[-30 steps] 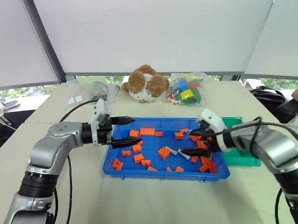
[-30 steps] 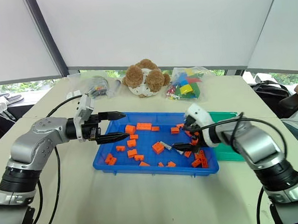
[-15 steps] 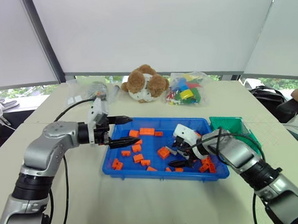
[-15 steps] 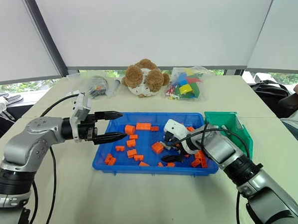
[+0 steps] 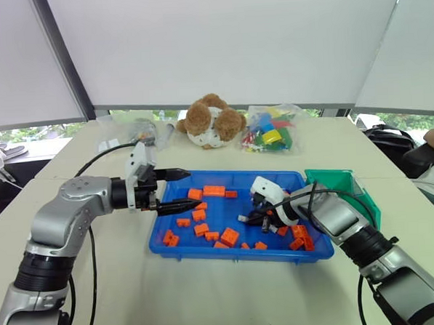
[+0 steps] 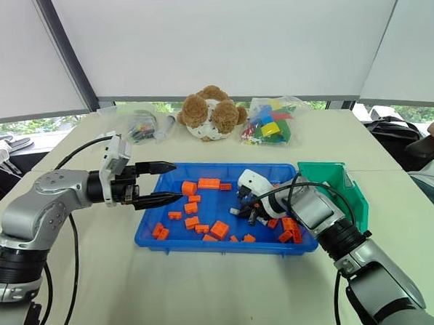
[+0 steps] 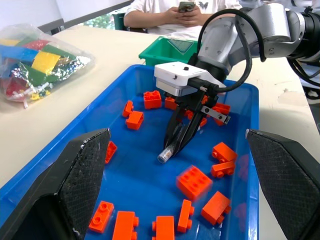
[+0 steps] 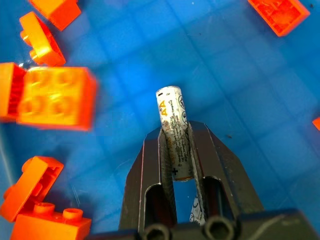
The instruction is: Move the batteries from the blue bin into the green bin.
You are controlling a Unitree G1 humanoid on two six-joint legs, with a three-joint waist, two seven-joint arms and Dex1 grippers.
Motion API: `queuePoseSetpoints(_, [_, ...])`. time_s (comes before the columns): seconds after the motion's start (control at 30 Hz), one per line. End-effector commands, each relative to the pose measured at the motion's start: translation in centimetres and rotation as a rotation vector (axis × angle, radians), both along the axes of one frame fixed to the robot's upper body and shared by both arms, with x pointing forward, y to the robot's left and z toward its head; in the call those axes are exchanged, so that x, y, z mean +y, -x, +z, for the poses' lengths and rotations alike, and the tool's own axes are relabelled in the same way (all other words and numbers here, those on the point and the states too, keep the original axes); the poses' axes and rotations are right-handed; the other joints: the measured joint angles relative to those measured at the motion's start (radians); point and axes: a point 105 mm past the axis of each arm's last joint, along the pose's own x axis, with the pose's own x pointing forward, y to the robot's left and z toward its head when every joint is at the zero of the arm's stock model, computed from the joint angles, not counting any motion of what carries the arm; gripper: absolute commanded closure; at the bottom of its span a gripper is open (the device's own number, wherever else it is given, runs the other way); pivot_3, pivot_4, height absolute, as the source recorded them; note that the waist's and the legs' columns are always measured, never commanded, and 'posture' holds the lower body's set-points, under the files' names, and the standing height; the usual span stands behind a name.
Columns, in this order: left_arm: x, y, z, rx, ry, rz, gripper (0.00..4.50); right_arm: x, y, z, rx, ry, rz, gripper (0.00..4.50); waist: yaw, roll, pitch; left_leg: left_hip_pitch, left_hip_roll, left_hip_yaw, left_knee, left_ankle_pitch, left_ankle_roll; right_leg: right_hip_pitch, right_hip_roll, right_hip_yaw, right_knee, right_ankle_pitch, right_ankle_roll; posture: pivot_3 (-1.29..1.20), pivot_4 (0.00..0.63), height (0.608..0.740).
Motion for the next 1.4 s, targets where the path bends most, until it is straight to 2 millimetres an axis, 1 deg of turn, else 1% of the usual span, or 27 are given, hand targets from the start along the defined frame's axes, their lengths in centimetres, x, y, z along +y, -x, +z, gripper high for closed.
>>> queuePoseSetpoints(0.03, [-0.2,0.3,1.1,-0.048,0.011,-0.017,0.0,0.0,-1.0,6.3,-0.16,-0.114,-0.054,4.48,0.0,0.0,0.0,0.0,0.0,0.0,0.0,0.0,0.0,0.0,0.0,0.0,0.0,0.0,0.0,0.0,0.15,0.71])
queuePoseSetpoints(0.1, [-0.3,0.2,1.2,-0.049,0.012,-0.02,0.0,-2.0,-1.7,9.4,-0.237,-0.166,-0.167,4.48,0.001,0.0,0.0,0.0,0.0,0.0,0.0,0.0,0.0,0.0,0.0,0.0,0.0,0.0,0.0,0.0,0.15,0.71])
queuePoseSetpoints(0.13, [-0.4,0.2,1.2,-0.05,0.013,-0.022,0.0,-4.1,-2.0,11.1,-0.286,-0.178,-0.247,4.48,0.003,0.0,0.0,0.0,0.0,0.0,0.0,0.0,0.0,0.0,0.0,0.0,0.0,0.0,0.0,0.0,0.15,0.71])
queuePoseSetpoints(0.17, [-0.4,0.2,1.2,-0.05,0.014,-0.025,0.0,-6.5,-2.0,12.2,-0.323,-0.179,-0.336,4.48,0.007,0.0,0.0,0.0,0.0,0.0,0.0,0.0,0.0,0.0,0.0,0.0,0.0,0.0,0.0,0.0,0.15,0.71])
queuePoseSetpoints(0.23, [-0.5,0.1,1.1,-0.05,0.015,-0.03,0.0,-10.6,-1.6,13.2,-0.368,-0.147,-0.469,4.48,0.022,0.0,0.0,-0.001,0.0,0.0,0.0,0.0,0.0,0.0,0.0,0.0,-0.001,0.0,0.0,0.0,0.15,0.71])
queuePoseSetpoints(0.27, [-0.5,0.1,1.1,-0.05,0.015,-0.031,0.0,-11.6,-1.4,13.2,-0.376,-0.133,-0.502,4.48,0.026,0.0,0.0,-0.001,0.0,0.001,0.0,0.0,0.0,0.0,-0.001,0.0,-0.002,0.0,0.0,0.0,0.15,0.71])
queuePoseSetpoints(0.3, [-0.6,0.1,1.1,-0.05,0.015,-0.034,0.0,-13.3,-1.0,12.8,-0.373,-0.11,-0.549,4.48,0.026,0.0,0.0,-0.001,0.0,0.001,0.0,-0.001,0.001,0.0,-0.001,0.0,-0.002,0.0,0.0,0.0,0.15,0.71])
queuePoseSetpoints(0.37, [-0.7,0.0,1.0,-0.051,0.014,-0.039,0.0,-16.2,-0.1,11.5,-0.351,-0.052,-0.621,4.48,0.022,0.0,0.0,0.0,0.0,0.001,0.0,-0.001,0.001,0.001,-0.001,0.0,-0.003,0.0,0.0,0.0,0.15,0.71])
queuePoseSetpoints(0.47, [-0.8,-0.1,1.0,-0.051,0.016,-0.044,0.0,-18.4,0.7,10.1,-0.331,0.018,-0.663,4.48,0.012,0.0,0.0,0.0,0.0,0.001,0.0,-0.001,0.002,0.001,-0.001,0.0,-0.003,0.0,0.0,0.0,0.15,0.71])
queuePoseSetpoints(0.57, [-1.0,-0.2,0.9,-0.049,0.016,-0.058,0.0,-20.3,1.2,8.3,-0.289,0.024,-0.716,4.48,-0.003,0.001,0.0,0.001,0.0,0.001,0.0,-0.001,0.002,0.001,0.0,0.001,-0.001,0.0,0.0,0.0,0.15,0.71])
queuePoseSetpoints(0.6, [-1.1,-0.2,0.9,-0.05,0.015,-0.063,0.0,-20.5,1.3,7.8,-0.275,0.006,-0.726,3.98,-0.004,0.001,0.0,0.001,0.0,0.001,-0.001,-0.001,0.002,0.001,0.0,0.001,-0.001,0.0,0.0,0.0,0.15,0.71])
queuePoseSetpoints(0.63, [-1.2,-0.3,1.0,-0.051,0.015,-0.066,0.0,-20.6,1.3,7.5,-0.267,-0.009,-0.732,3.45,-0.005,0.001,0.0,0.001,0.0,0.001,-0.001,-0.001,0.001,0.001,0.0,0.001,-0.001,0.0,0.0,0.0,0.15,0.71])
queuePoseSetpoints(0.67, [-1.2,-0.3,1.0,-0.053,0.015,-0.069,0.0,-20.7,1.3,7.3,-0.262,-0.012,-0.738,3.1,-0.004,0.001,0.0,0.001,0.0,0.001,-0.001,-0.001,0.001,0.001,0.0,0.001,-0.001,0.0,0.0,0.0,0.15,0.71])
queuePoseSetpoints(0.7, [-1.3,-0.4,1.1,-0.054,0.014,-0.071,0.0,-20.8,1.3,7.2,-0.261,-0.01,-0.74,2.59,-0.004,0.001,0.0,0.001,0.0,0.001,-0.001,-0.001,0.001,0.0,0.0,0.001,-0.001,0.0,0.0,0.0,0.15,0.71])
queuePoseSetpoints(0.8, [-1.2,-0.4,1.1,-0.056,0.012,-0.074,0.0,-20.3,1.4,7.8,-0.275,-0.019,-0.719,1.13,-0.003,0.001,0.0,0.001,0.0,0.001,-0.001,-0.001,0.001,0.001,0.0,0.001,-0.001,0.0,0.0,0.0,0.15,0.71])
queuePoseSetpoints(0.87, [-1.2,-0.4,1.1,-0.057,0.011,-0.075,0.0,-19.9,1.4,8.7,-0.3,-0.037,-0.703,0.03,-0.002,0.001,0.0,0.001,0.0,0.001,-0.001,-0.001,0.001,0.001,0.0,0.001,-0.001,0.0,0.0,0.0,0.15,0.71])
queuePoseSetpoints(0.93, [-1.1,-0.4,1.1,-0.057,0.01,-0.075,0.0,-19.2,1.3,9.4,-0.32,-0.044,-0.678,0.03,0.0,0.001,0.0,0.001,0.0,0.001,-0.001,-0.001,0.001,0.001,0.0,0.001,-0.001,0.0,0.0,0.0,0.15,0.71])
queuePoseSetpoints(0.97, [-1.1,-0.4,1.1,-0.058,0.009,-0.074,0.0,-18.1,1.3,9.9,-0.324,-0.063,-0.636,0.03,0.0,0.001,0.0,0.001,0.0,0.001,-0.001,-0.001,0.001,0.001,0.0,0.001,-0.001,0.0,0.0,0.0,0.15,0.71])
queuePoseSetpoints(1.03, [-1.2,-0.5,1.2,-0.059,0.009,-0.074,0.0,-13.7,1.6,10.6,-0.321,-0.102,-0.457,0.03,-0.001,0.001,0.0,0.001,0.0,0.001,0.0,-0.001,0.001,0.001,0.0,0.001,-0.001,0.0,0.0,0.0,0.15,0.71])
queuePoseSetpoints(1.07, [-1.2,-0.5,1.2,-0.06,0.01,-0.074,0.0,-12.0,2.0,10.6,-0.312,-0.109,-0.391,0.03,-0.002,0.001,0.0,0.001,0.0,0.001,-0.001,-0.001,0.001,0.001,0.0,0.001,-0.001,0.0,0.0,0.0,0.15,0.71])
queuePoseSetpoints(1.13, [-1.2,-0.6,1.2,-0.06,0.011,-0.074,0.0,-9.7,2.5,10.1,-0.289,-0.108,-0.305,0.03,-0.006,0.001,0.0,0.001,0.0,0.0,-0.001,-0.001,0.001,0.0,0.001,0.001,-0.001,0.0,0.0,0.0,0.15,0.71])
queuePoseSetpoints(1.2, [-1.3,-0.6,1.2,-0.061,0.012,-0.073,0.0,-8.3,2.6,9.2,-0.258,-0.108,-0.264,0.03,-0.002,0.001,0.0,0.001,0.0,0.0,-0.001,-0.001,0.001,0.001,0.001,0.001,-0.001,0.0,0.0,0.0,0.15,0.71])
queuePoseSetpoints(1.23, [-1.2,-0.6,1.2,-0.064,0.013,-0.071,0.0,-7.7,2.5,8.2,-0.238,-0.086,-0.247,0.03,-0.001,0.001,0.0,0.001,0.0,0.0,-0.001,-0.001,0.001,0.001,0.001,0.001,-0.001,0.0,0.0,0.0,0.15,0.71])
queuePoseSetpoints(1.3, [-1.2,-0.5,1.2,-0.066,0.016,-0.066,0.0,-5.9,2.5,5.1,-0.151,-0.082,-0.206,0.03,0.014,0.001,0.0,0.0,0.0,0.0,0.0,-0.001,0.001,0.001,0.0,0.001,-0.001,0.0,0.0,0.0,0.15,0.71])
queuePoseSetpoints(1.33, [-1.2,-0.4,1.2,-0.066,0.016,-0.065,0.0,-5.3,2.5,4.1,-0.121,-0.078,-0.194,0.03,0.013,-0.001,-0.001,-0.001,0.0,0.001,0.001,-0.001,0.001,0.001,0.0,0.001,-0.001,0.0,0.0,0.0,0.15,0.71])
queuePoseSetpoints(1.4, [-1.1,-0.3,1.2,-0.066,0.016,-0.061,0.0,-4.8,2.6,2.6,-0.081,-0.065,-0.186,0.03,0.013,-0.001,-0.001,0.001,0.0,0.0,0.001,-0.001,0.002,0.002,0.0,0.001,-0.001,0.0,0.0,0.0,0.15,0.71])
